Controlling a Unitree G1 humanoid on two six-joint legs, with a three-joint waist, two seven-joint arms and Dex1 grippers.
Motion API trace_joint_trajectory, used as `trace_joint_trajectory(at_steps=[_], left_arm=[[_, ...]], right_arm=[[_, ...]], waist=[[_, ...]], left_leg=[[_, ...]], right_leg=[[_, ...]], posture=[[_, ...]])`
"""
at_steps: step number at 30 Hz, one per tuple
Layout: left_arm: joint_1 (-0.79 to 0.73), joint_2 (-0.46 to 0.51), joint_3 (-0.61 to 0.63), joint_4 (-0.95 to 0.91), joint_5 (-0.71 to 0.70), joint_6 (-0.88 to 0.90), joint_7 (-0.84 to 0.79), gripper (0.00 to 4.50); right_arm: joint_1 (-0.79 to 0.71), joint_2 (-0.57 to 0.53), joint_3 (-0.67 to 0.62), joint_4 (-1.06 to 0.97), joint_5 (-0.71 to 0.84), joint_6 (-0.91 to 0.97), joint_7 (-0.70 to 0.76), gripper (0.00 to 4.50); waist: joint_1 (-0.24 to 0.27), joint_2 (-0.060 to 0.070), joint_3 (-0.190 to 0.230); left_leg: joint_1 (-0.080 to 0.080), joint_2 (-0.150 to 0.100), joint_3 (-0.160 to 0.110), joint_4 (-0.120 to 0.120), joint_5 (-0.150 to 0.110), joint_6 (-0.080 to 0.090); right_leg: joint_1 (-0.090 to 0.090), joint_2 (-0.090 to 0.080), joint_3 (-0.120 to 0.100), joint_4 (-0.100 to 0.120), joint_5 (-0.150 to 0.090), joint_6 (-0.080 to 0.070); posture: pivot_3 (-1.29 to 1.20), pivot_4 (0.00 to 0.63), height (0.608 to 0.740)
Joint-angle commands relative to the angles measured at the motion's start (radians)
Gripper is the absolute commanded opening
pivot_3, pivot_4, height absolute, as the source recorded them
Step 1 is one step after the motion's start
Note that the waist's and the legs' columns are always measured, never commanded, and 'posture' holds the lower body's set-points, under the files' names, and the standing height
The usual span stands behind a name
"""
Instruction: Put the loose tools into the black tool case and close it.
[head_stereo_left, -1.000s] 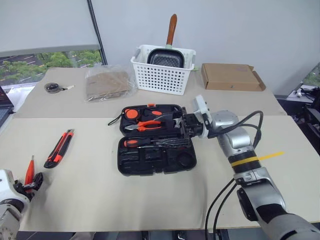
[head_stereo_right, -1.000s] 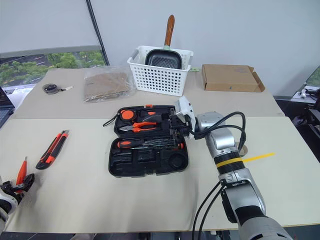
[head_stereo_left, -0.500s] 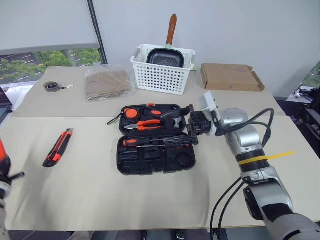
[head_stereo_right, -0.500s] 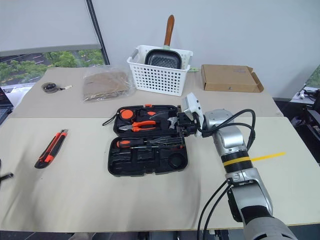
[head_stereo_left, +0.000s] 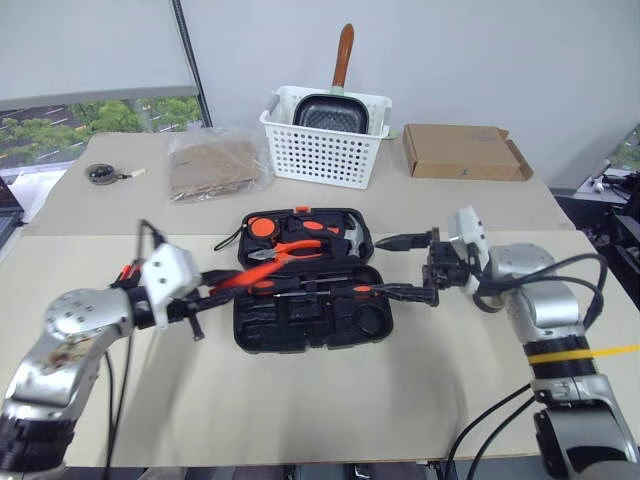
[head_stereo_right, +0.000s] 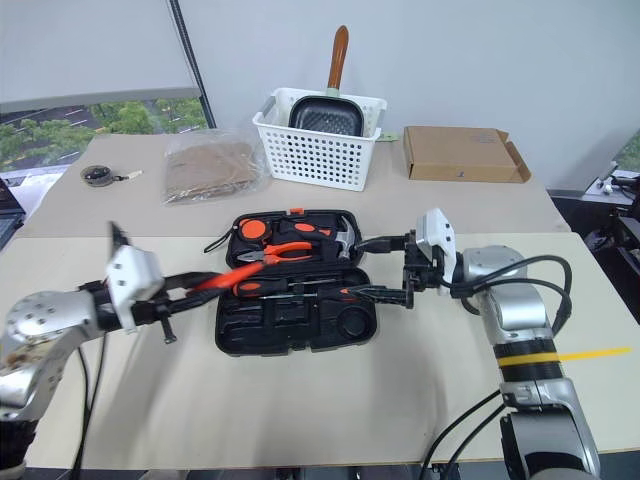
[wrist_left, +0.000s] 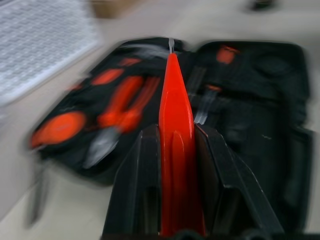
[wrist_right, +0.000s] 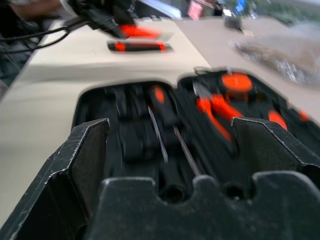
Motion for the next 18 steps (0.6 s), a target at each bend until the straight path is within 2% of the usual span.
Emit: trace_joint_trajectory(at_steps=[1,8,18], left_arm=[[-0.125,0.014,-0.113,0.142,0.104,-0.087,-0.116,0.48],[-0.278,-0.052,-0.233,0.29,0.193,-0.144,-0.197,0.48],[-0.326,-0.114,-0.276,0.364,0.274,-0.156,-0.185,0.48]], right_arm=[[0.042,-0.036,-0.057,-0.097,0.018,0.004,-0.047,4.5],[0.118,-0.054,-0.081,-0.168,0.03,0.012,-0.101,4.5],[0.17,-0.085,-0.097,-0.179,0.048,0.009,-0.079,4.5]], waist=[[0.003,0.0,0.0],[0.007,0.0,0.0],[0.007,0.0,0.0]], left_leg=[[0.0,0.0,0.0,0.0,0.0,0.0],[-0.001,0.0,-0.001,0.002,0.0,0.001],[-0.001,-0.001,0.0,0.003,-0.001,0.003]], right_leg=[[0.0,0.0,0.0,0.001,0.0,0.0],[0.001,0.0,0.0,0.001,0.0,0.0],[0.001,0.0,0.001,0.001,0.0,0.0]], posture=[[0.0,0.15,0.7],[0.0,0.15,0.7],[0.0,0.15,0.7]])
